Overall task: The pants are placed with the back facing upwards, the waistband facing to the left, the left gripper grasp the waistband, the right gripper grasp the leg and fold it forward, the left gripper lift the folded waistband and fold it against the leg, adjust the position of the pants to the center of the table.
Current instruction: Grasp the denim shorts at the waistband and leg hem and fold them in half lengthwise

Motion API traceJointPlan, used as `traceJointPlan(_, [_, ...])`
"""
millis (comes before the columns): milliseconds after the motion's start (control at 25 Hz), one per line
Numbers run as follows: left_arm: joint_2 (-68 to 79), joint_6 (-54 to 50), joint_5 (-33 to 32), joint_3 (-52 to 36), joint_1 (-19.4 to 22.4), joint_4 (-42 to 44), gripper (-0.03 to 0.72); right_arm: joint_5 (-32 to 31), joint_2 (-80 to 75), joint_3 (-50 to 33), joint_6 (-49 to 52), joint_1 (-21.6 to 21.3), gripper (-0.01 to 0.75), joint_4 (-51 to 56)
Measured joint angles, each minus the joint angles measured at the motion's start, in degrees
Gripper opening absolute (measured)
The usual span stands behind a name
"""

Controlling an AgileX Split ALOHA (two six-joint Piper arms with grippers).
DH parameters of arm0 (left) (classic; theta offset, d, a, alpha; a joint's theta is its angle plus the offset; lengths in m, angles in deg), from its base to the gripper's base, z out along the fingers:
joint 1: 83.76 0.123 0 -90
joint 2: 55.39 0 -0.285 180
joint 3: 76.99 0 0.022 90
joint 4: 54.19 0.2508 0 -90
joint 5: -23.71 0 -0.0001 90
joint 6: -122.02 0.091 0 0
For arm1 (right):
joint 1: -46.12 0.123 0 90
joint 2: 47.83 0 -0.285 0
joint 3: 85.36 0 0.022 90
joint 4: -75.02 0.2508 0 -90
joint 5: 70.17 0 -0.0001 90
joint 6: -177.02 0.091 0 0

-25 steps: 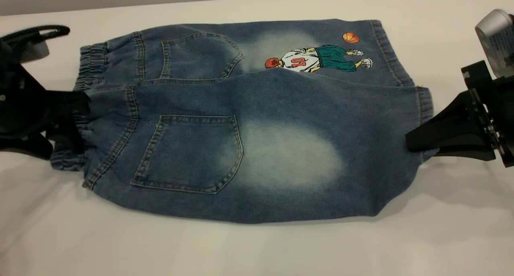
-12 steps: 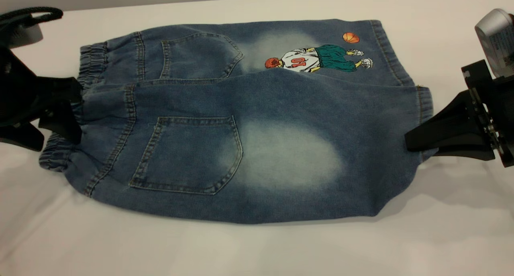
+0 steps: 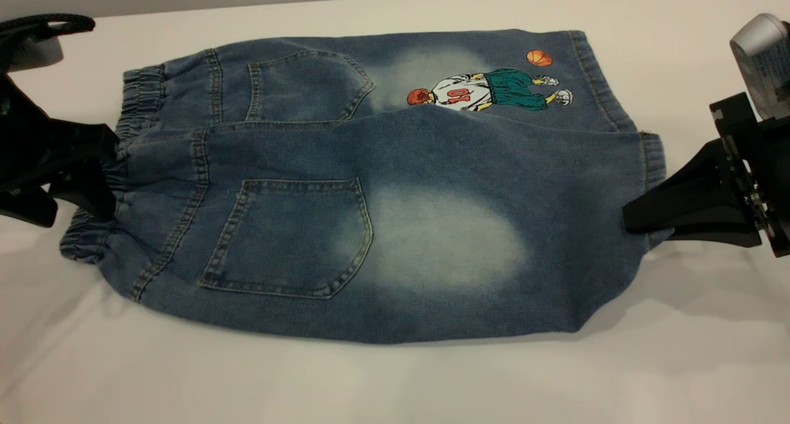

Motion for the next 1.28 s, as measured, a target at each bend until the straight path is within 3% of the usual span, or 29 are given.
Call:
traceJointPlan(480, [5.1,-0.4,0.5,0.0,0.0,0.1,0.447,0.1,0.0,0.0,0.0,0.0,0.014,-0.2])
traceJointPlan(920, [5.1,-1.5,-1.5,0.1,0.1,5.3,0.449,0.1,0.0,0.0,-0.1,0.0,0.014,-0.5])
traceJointPlan(1280, [5.1,-6.4,-2.6,0.1,3.6,10.5,0.45,0.1,0.0,0.0,0.0,0.0,0.014,-0.7])
